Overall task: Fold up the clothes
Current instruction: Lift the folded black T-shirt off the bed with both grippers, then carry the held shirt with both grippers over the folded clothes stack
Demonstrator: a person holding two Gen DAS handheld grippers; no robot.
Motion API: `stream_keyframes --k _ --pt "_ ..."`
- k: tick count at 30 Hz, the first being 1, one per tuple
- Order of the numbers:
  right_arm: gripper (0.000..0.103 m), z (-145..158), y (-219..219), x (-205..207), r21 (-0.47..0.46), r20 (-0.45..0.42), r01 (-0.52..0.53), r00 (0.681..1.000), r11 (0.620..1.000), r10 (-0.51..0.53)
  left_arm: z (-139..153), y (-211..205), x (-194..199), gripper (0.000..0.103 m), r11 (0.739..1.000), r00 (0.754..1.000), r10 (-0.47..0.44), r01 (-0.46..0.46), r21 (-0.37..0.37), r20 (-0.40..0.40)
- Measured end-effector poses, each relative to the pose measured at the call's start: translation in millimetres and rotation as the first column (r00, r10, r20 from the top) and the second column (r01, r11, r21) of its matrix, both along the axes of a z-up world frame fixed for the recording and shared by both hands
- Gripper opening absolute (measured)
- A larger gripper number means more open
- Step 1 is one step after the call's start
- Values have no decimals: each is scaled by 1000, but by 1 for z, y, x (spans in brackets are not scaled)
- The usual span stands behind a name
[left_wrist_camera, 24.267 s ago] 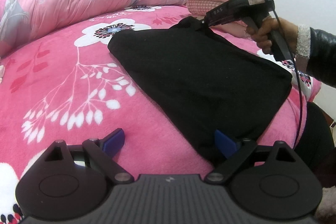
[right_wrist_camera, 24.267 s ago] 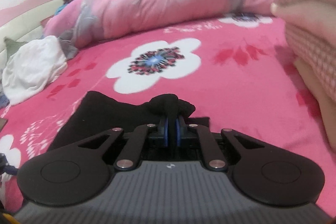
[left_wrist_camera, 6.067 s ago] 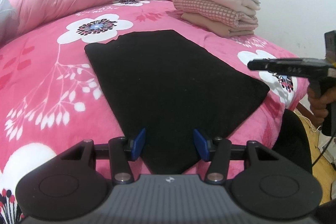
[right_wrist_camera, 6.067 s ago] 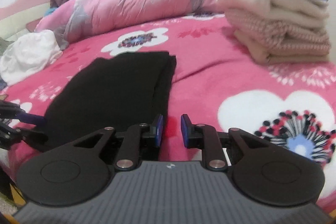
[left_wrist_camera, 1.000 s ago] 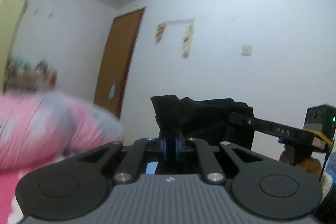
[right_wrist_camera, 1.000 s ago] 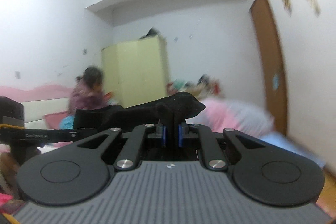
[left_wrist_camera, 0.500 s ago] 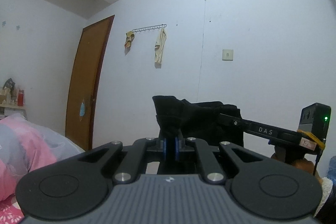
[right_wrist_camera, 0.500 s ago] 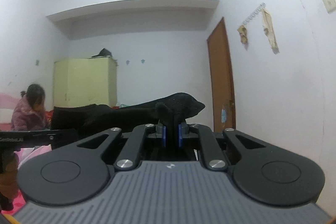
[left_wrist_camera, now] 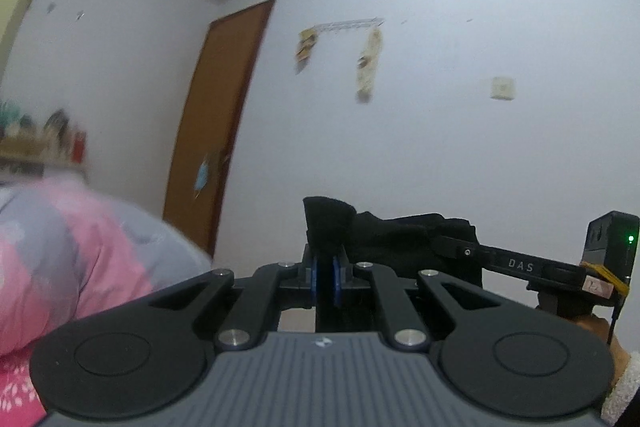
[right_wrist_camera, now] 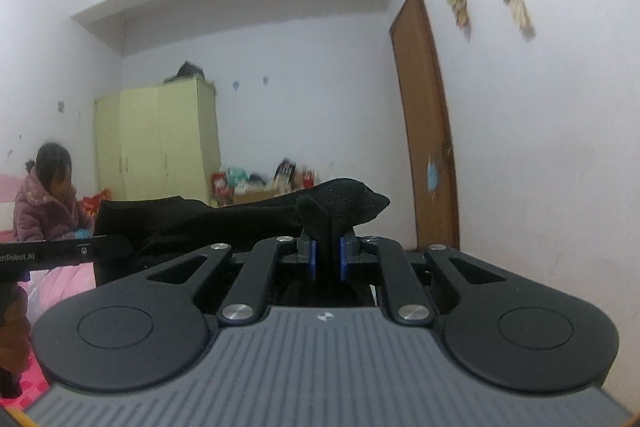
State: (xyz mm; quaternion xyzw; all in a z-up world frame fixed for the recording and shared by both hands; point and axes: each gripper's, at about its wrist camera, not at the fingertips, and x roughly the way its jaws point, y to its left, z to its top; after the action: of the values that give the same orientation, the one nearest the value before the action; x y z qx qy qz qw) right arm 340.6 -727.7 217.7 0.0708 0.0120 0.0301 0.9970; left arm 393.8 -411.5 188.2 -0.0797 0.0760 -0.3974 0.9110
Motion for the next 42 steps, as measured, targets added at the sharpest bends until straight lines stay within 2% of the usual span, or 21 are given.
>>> stream_keyframes --k 5,11,12,14,16,17,19,22,23,25,26,27,28,29,30,31,33,35,37,40,42 --pt "9 -24 12 51 -28 -94 -46 995 999 44 -33 16 41 8 997 993 68 -66 29 -99" --pt "11 -59 37 108 -61 -212 -104 973 993 89 -79 33 83 8 991 970 128 -116 68 -208" --pt "12 -67 42 114 -58 -238 -114 966 992 97 -88 36 89 11 990 964 137 -122 78 -227" --pt "15 -84 49 132 -59 -325 -130 940 990 104 -106 40 101 24 981 951 176 -148 126 -255" --pt "37 -100 61 141 -103 -415 -105 908 989 53 -122 45 114 45 965 930 242 -201 168 -275" --pt "57 -103 62 144 -118 -436 -81 900 990 22 -127 52 119 47 959 916 269 -227 168 -297" --pt "60 -101 60 145 -128 -435 -38 900 991 -21 -132 65 127 48 950 895 308 -267 164 -324" --pt "66 -90 41 128 -92 -344 46 936 995 -75 -133 79 130 48 938 880 344 -307 160 -328" --pt "66 -85 34 121 -76 -309 93 944 993 -112 -132 79 127 48 936 882 349 -312 161 -317" --pt "65 -75 19 103 -32 -234 200 951 979 -202 -124 72 118 49 946 904 319 -285 154 -286" --pt "57 -71 16 96 -12 -210 206 956 978 -204 -120 69 114 49 951 914 303 -271 150 -271" --pt "45 -69 15 90 5 -196 175 966 985 -170 -116 65 109 49 955 924 287 -256 148 -254" --pt "38 -68 17 86 5 -192 135 973 991 -131 -113 55 103 50 961 941 258 -227 157 -219" --pt "25 -68 23 88 -19 -212 84 973 996 -87 -112 47 99 50 966 955 228 -198 166 -191" --pt "17 -68 31 91 -53 -246 30 968 998 -42 -112 39 95 50 971 964 196 -165 174 -177" --pt "15 -71 37 96 -77 -283 -12 959 997 -10 -113 32 97 50 972 963 179 -142 186 -200" --pt "13 -82 48 115 -102 -381 -52 925 993 9 -116 20 100 48 974 959 146 -96 208 -244" --pt "13 -96 58 138 -104 -486 -87 873 991 26 -120 22 105 47 970 949 169 -112 216 -267" --pt "13 -111 55 161 -64 -575 -73 818 995 23 -123 25 111 47 966 938 192 -129 226 -288" --pt "10 -134 34 179 -7 -661 84 748 996 -68 -128 29 119 48 959 920 226 -152 240 -320" --pt "17 -136 16 179 23 -646 240 744 970 -169 -132 32 124 52 954 907 249 -168 250 -340"
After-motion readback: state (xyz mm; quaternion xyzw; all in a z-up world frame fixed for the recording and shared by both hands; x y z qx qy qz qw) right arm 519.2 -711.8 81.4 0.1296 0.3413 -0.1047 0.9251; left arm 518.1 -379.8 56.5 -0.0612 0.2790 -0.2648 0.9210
